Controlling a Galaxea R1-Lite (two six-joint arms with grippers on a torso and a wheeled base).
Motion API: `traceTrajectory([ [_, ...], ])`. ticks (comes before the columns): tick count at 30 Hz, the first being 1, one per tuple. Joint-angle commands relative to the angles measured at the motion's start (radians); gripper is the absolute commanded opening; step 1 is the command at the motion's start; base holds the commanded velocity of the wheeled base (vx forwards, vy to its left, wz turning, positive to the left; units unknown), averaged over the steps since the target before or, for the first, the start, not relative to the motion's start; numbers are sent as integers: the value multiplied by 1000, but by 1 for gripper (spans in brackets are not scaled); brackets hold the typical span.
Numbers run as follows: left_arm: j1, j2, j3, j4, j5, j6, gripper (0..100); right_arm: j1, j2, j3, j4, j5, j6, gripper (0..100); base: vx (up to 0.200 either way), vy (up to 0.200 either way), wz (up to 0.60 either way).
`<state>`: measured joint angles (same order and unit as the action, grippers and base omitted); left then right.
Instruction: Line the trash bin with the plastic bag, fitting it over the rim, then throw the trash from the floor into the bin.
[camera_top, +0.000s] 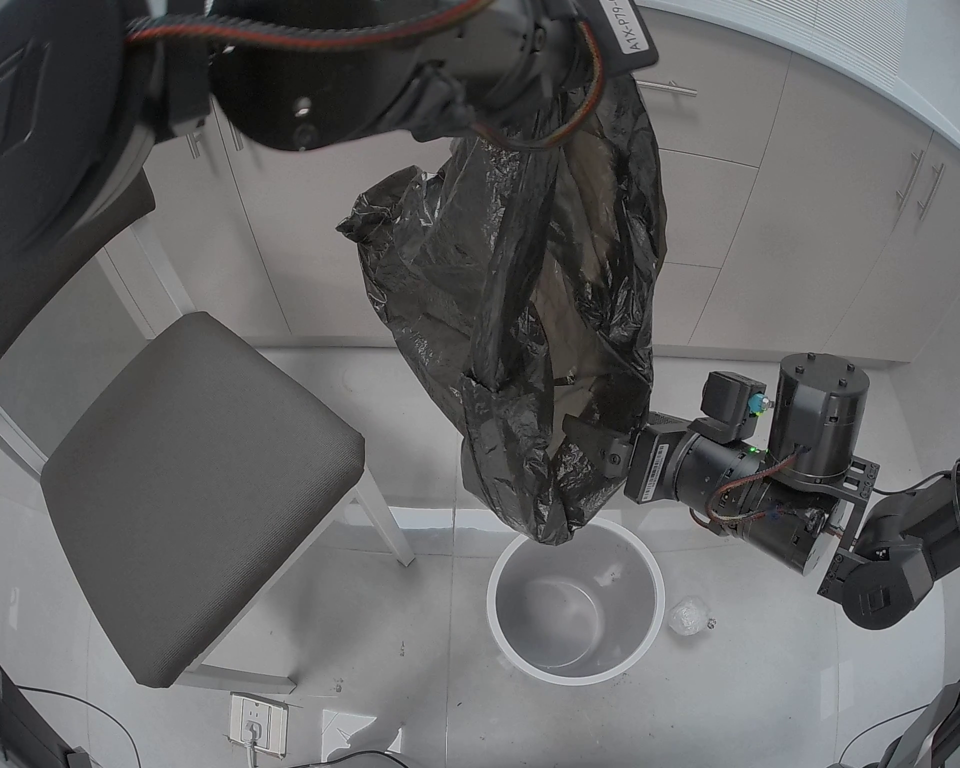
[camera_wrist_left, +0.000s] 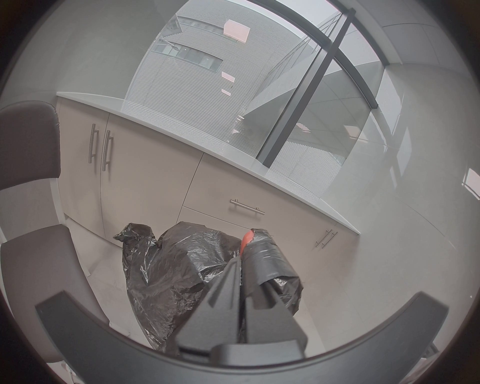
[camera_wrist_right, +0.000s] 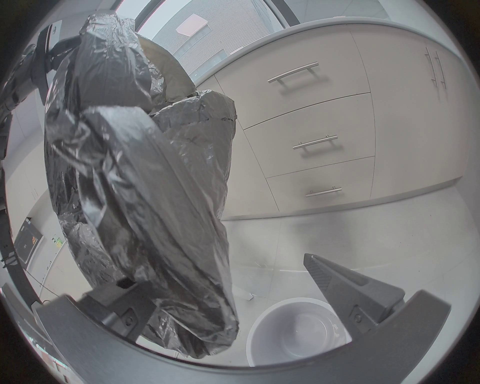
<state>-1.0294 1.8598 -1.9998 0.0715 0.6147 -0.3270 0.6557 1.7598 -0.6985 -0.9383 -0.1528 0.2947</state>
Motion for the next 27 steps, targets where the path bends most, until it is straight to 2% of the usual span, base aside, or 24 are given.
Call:
traceTrajectory([
  [1, 0, -7, 0, -2, 0, -1, 0, 2, 9, -15, 0, 2, 0, 100, 0, 0, 0],
  [13, 0, -19, 0, -6, 0, -15, 0, 10, 78, -52, -5, -4, 3, 100, 0, 0, 0],
  [14, 0, -24, 0, -6, 0, -15, 0, 10, 79, -53, -5, -4, 3, 0, 0, 0, 0],
  [24, 3, -54, 0, -9, -1, -27, 0, 12, 70, -47, -5, -4, 4, 0, 0, 0, 0],
  [27, 12, -91, 67, -9, -3, -56, 0, 10, 35, -13, -48, -1, 1, 0, 0, 0, 0],
])
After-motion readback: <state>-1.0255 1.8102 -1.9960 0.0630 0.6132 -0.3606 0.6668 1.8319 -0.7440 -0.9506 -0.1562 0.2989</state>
